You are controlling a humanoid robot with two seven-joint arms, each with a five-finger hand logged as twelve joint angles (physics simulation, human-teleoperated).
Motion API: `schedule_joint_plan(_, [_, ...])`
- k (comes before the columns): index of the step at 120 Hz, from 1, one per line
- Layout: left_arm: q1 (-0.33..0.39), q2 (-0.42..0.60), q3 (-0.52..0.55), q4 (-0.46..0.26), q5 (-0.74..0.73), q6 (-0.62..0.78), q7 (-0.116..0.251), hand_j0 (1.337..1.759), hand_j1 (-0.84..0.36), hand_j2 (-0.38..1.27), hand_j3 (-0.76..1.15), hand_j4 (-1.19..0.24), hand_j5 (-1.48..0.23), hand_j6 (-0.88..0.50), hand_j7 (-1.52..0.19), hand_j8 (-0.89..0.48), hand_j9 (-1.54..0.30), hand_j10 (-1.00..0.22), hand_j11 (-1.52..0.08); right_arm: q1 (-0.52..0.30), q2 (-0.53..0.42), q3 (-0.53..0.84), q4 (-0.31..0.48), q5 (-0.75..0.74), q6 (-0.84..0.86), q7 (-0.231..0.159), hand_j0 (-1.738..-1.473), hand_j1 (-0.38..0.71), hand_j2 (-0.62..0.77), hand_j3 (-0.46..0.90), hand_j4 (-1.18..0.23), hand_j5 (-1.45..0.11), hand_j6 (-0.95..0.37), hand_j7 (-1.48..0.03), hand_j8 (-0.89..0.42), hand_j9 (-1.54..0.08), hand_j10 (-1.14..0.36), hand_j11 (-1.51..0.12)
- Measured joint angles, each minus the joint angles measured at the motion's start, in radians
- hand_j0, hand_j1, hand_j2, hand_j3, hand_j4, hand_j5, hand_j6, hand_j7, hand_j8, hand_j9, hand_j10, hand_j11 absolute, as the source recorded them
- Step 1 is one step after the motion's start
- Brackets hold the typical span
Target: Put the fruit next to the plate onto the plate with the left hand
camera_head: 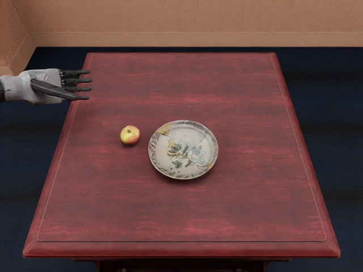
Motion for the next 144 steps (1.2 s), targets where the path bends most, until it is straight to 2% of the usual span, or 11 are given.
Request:
schedule_joint_plan(8, [-0.004, -0.001, 0.001, -0.004, 0.003, -0.001, 0.0, 1.658, 0.32, 0.01, 0.0, -0.02, -0.03, -0.02, -0.03, -0.02, -0.03, -0.02, -0.03, 0.0, 0.0, 0.0, 0.0, 0.0, 0.0, 0.0, -1.658, -0.35, 0.0, 0.0, 0.0, 0.0, 0.0, 0.0, 0.0, 0.0, 0.0, 0.0])
schedule_joint_plan(14, [-0.048, 0.013, 0.025, -0.044, 0.034, -0.001, 0.0, 1.658, 0.32, 0.01, 0.0, -0.02, -0.03, -0.02, -0.03, -0.02, -0.03, -0.02, -0.03, 0.0, 0.0, 0.0, 0.0, 0.0, 0.0, 0.0, -1.658, -0.35, 0.0, 0.0, 0.0, 0.0, 0.0, 0.0, 0.0, 0.0, 0.0, 0.0])
schedule_joint_plan(23, [-0.12, 0.163, 0.104, -0.238, 0.133, -0.001, 0.0, 1.658, 0.32, 0.01, 0.0, -0.02, -0.03, -0.02, -0.03, -0.02, -0.03, -0.02, -0.03, 0.001, 0.0, 0.0, -0.001, 0.0, 0.0, 0.0, -1.658, -0.35, 0.0, 0.0, 0.0, 0.0, 0.0, 0.0, 0.0, 0.0, 0.0, 0.0])
schedule_joint_plan(29, [-0.189, 0.198, 0.162, -0.362, 0.178, -0.001, 0.0, 1.658, 0.33, 0.01, 0.0, -0.02, -0.03, -0.01, -0.03, -0.01, -0.03, -0.02, -0.03, 0.001, 0.0, 0.0, -0.001, 0.0, 0.0, 0.0, -1.658, -0.35, 0.0, 0.0, 0.0, 0.0, 0.0, 0.0, 0.0, 0.0, 0.0, 0.0])
schedule_joint_plan(34, [-0.261, 0.195, 0.229, -0.44, 0.223, -0.001, 0.0, 1.658, 0.33, 0.01, 0.0, -0.02, -0.02, -0.02, -0.02, -0.02, -0.02, -0.02, -0.02, 0.001, 0.0, 0.0, -0.001, 0.0, 0.0, 0.0, -1.658, -0.35, 0.0, 0.0, 0.0, 0.0, 0.0, 0.0, 0.0, 0.0, 0.0, 0.0])
schedule_joint_plan(42, [-0.291, 0.19, 0.309, -0.527, 0.277, -0.001, 0.0, 1.658, 0.33, 0.0, 0.0, -0.02, -0.02, -0.02, -0.02, -0.02, -0.02, -0.02, -0.02, 0.001, 0.0, 0.0, -0.001, 0.0, 0.0, 0.0, -1.658, -0.35, 0.0, 0.0, 0.0, 0.0, 0.0, 0.0, 0.0, 0.0, 0.0, 0.0])
schedule_joint_plan(64, [-0.389, 0.097, 0.453, -0.649, 0.456, -0.001, 0.0, 1.658, 0.33, 0.0, 0.0, -0.02, -0.03, -0.02, -0.03, -0.02, -0.03, -0.02, -0.03, 0.001, 0.0, 0.0, -0.001, 0.0, 0.0, 0.0, -1.658, -0.35, 0.0, 0.0, 0.0, 0.0, 0.0, 0.0, 0.0, 0.0, 0.0, 0.0])
schedule_joint_plan(74, [-0.411, 0.018, 0.5, -0.678, 0.558, 0.026, 0.0, 1.658, 0.32, 0.0, 0.0, -0.02, -0.03, -0.02, -0.03, -0.02, -0.03, -0.02, -0.03, 0.001, 0.0, 0.0, -0.002, 0.0, 0.0, 0.0, -1.658, -0.35, 0.0, 0.0, 0.0, 0.0, 0.0, 0.0, 0.0, 0.0, 0.0, 0.0])
schedule_joint_plan(94, [-0.556, -0.09, 0.651, -0.69, 0.633, 0.179, 0.0, 1.658, 0.32, 0.01, 0.0, -0.03, -0.03, -0.03, -0.03, -0.03, -0.03, -0.03, -0.03, 0.001, 0.0, 0.0, -0.001, 0.0, 0.0, 0.0, -1.658, -0.35, 0.0, 0.0, 0.0, 0.0, 0.0, 0.0, 0.0, 0.0, 0.0, 0.0])
schedule_joint_plan(115, [-0.574, -0.157, 0.774, -0.647, 0.714, 0.294, 0.0, 1.658, 0.32, 0.01, 0.0, -0.03, -0.04, -0.03, -0.04, -0.03, -0.04, -0.03, -0.04, 0.001, 0.0, 0.0, -0.001, 0.0, 0.0, 0.0, -1.658, -0.35, 0.0, 0.0, 0.0, 0.0, 0.0, 0.0, 0.0, 0.0, 0.0, 0.0])
schedule_joint_plan(144, [-0.564, -0.214, 0.817, -0.588, 0.749, 0.354, 0.0, 1.658, 0.28, 0.01, 0.0, -0.06, -0.07, -0.06, -0.07, -0.06, -0.07, -0.06, -0.07, 0.001, 0.0, 0.0, -0.001, 0.0, 0.0, 0.0, -1.658, -0.35, 0.0, 0.0, 0.0, 0.0, 0.0, 0.0, 0.0, 0.0, 0.0, 0.0])
